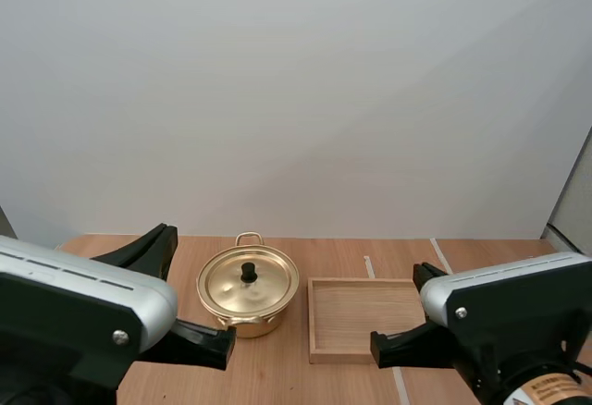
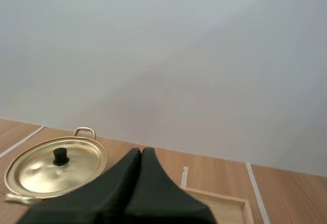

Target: Open the lid, put the grape in the pot, and close it

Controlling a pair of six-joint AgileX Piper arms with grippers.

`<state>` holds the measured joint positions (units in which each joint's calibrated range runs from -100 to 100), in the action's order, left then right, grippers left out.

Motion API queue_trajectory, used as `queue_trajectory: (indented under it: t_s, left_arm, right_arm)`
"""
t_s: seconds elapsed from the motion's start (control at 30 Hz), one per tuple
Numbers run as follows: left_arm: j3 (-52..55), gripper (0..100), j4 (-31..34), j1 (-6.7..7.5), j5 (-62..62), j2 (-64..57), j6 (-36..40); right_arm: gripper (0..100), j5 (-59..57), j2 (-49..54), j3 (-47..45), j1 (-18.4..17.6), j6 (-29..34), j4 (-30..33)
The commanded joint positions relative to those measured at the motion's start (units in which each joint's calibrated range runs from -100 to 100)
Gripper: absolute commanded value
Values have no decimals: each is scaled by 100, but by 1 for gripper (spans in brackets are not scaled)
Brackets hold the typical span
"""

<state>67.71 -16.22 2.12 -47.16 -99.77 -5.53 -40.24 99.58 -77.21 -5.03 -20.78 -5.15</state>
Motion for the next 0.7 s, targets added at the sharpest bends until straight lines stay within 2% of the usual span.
queue_trajectory:
  t_s: [0.0,0.2,0.43,0.5,0.53,0.67]
  left_arm:
    - [782,0,64,-2,1155,-23,25]
    - [2070,0,64,-2,2657,-23,26]
    - [3198,0,64,-2,3614,-23,26]
    - [3229,0,64,5,3705,-23,26]
    - [3229,0,64,5,3141,-23,38]
    - [3229,0,64,5,2775,-23,182]
  right_arm:
    - [0,1829,42,-840,45,-82,201]
    - [0,3179,42,-1752,297,-82,326]
    - [0,3436,42,-2279,526,-47,-470]
    - [0,2825,42,-2279,534,-47,-482]
    - [0,2638,42,-2279,534,-47,-482]
    - [0,2347,42,-2279,534,-47,-446]
